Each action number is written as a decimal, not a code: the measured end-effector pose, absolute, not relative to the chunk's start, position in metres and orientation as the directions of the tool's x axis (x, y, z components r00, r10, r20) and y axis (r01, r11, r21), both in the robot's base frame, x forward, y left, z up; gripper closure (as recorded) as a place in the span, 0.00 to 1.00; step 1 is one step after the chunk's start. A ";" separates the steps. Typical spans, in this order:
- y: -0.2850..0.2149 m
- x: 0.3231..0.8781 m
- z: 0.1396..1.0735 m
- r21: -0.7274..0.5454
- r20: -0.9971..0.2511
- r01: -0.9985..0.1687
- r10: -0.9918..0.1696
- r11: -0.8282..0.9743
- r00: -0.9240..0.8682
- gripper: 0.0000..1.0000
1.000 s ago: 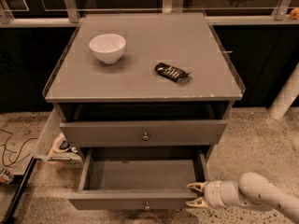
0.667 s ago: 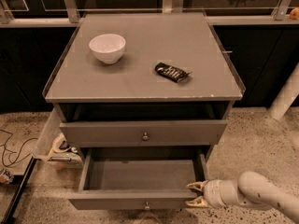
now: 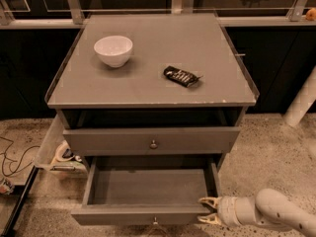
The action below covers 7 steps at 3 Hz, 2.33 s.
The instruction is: Open middle drawer
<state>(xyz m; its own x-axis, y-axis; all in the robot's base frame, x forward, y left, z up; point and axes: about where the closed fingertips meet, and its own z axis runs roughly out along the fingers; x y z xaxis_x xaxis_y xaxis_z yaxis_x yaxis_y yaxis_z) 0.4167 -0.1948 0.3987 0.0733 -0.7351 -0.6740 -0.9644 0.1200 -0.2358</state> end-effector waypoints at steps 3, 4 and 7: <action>-0.192 0.418 0.395 -0.210 -0.693 -0.972 -0.717 0.108 0.070 0.11; -0.192 0.417 0.395 -0.205 -0.697 -0.973 -0.714 0.106 0.069 0.03; -0.203 0.401 0.397 -0.171 -0.712 -0.981 -0.700 0.096 0.056 0.73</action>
Offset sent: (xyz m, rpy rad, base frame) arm 0.0000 0.0000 0.0000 0.0000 0.0000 0.0000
